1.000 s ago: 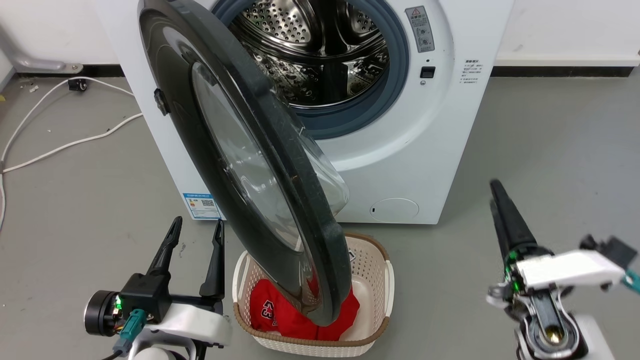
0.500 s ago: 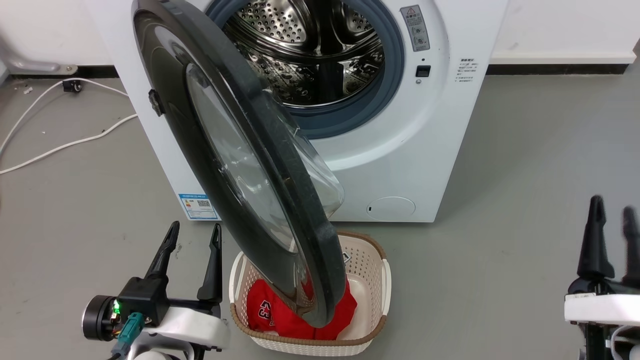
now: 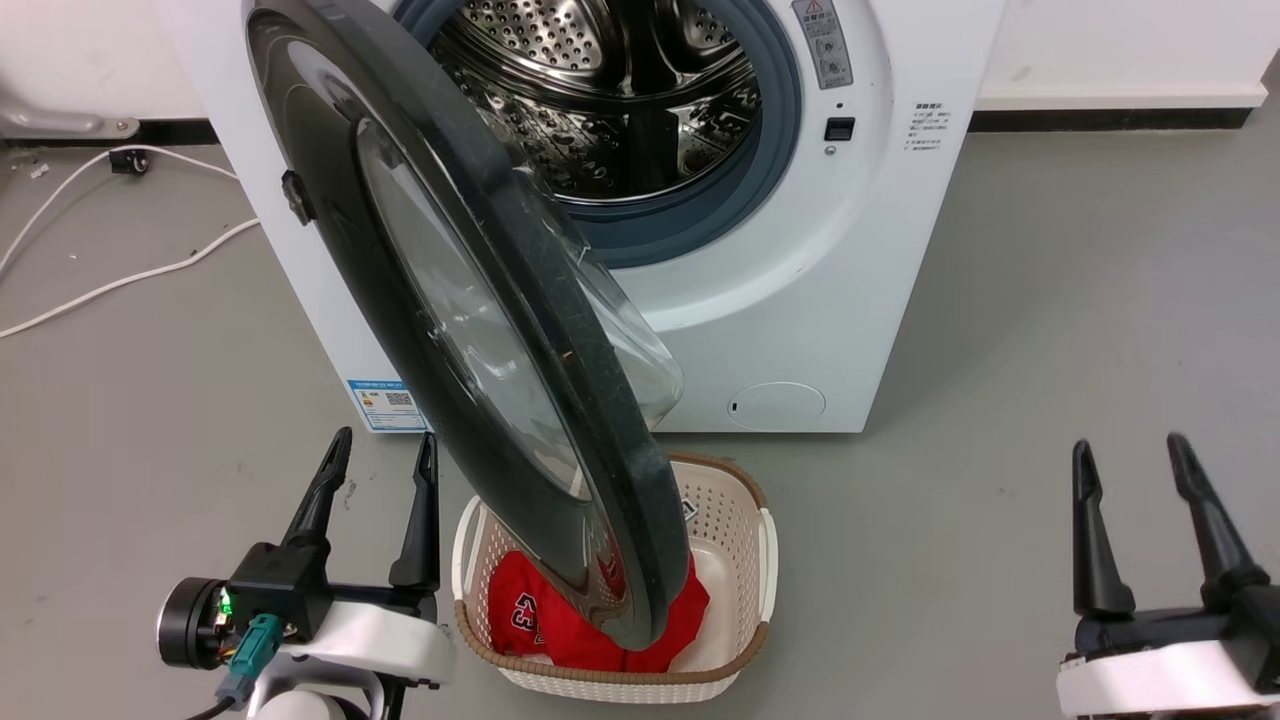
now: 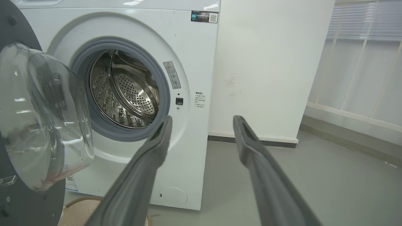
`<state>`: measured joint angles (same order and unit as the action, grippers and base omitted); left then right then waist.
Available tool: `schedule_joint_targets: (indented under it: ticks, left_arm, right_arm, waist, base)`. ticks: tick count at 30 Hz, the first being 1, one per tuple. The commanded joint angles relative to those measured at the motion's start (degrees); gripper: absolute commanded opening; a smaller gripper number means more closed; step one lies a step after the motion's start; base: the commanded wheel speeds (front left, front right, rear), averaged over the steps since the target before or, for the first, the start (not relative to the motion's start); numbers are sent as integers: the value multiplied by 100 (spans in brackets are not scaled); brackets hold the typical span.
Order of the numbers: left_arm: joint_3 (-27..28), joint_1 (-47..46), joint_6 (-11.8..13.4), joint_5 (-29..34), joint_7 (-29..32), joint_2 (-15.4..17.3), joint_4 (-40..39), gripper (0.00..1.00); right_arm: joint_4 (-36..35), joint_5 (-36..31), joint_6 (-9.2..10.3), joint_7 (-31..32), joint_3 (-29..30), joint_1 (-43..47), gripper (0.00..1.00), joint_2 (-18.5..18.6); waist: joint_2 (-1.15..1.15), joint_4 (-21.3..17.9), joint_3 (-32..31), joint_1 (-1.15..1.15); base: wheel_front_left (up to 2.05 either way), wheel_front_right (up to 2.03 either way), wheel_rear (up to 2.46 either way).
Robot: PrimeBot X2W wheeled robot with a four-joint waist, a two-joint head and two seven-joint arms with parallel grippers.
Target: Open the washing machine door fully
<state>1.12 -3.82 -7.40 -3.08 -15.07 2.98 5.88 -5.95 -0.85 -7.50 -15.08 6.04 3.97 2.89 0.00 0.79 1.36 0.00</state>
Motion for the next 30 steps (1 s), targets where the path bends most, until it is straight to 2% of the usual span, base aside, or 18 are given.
schedule_joint_targets:
  ticks: [1, 9, 26, 27, 28, 29, 30]
  left_arm:
    - [15, -75, -8, 40, -15, 1, -21, 100]
    - [8, -99, -9, 29, -15, 7, -19, 100]
    - [20, -105, -12, 20, -15, 4, -81, 100]
    - [8, -111, -12, 11, -15, 3, -92, 97]
    - [2, -112, -13, 4, -15, 3, -97, 35]
    - [-6, -119, -13, -3, -15, 4, -113, 13]
    - [-12, -124, -13, -3, -15, 4, -137, 0]
  right_arm:
    - [134, 83, 2, -10, -2, 71, 100, -3]
    - [456, 370, 2, -9, -54, -146, 100, -4]
    - [605, 441, 2, -11, -53, -242, 100, -4]
    - [611, 437, 2, -11, -55, -242, 100, -4]
    - [614, 430, 2, -11, -59, -242, 100, -4]
    - [616, 433, 2, -11, -61, -243, 100, -4]
    - [618, 438, 2, -11, -66, -244, 100, -4]
  waist:
    - [0, -8, 10, 0]
    - [0, -28, 52, 0]
    - [0, -33, 86, 0]
    - [0, -33, 88, 0]
    - [0, -31, 90, 0]
    - [0, -30, 92, 0]
    - [0, -28, 94, 0]
  base:
    - [0, 0, 0]
    - [0, 0, 0]
    - [0, 0, 0]
    - [0, 0, 0]
    - [0, 0, 0]
    - [0, 0, 0]
    - [0, 0, 0]
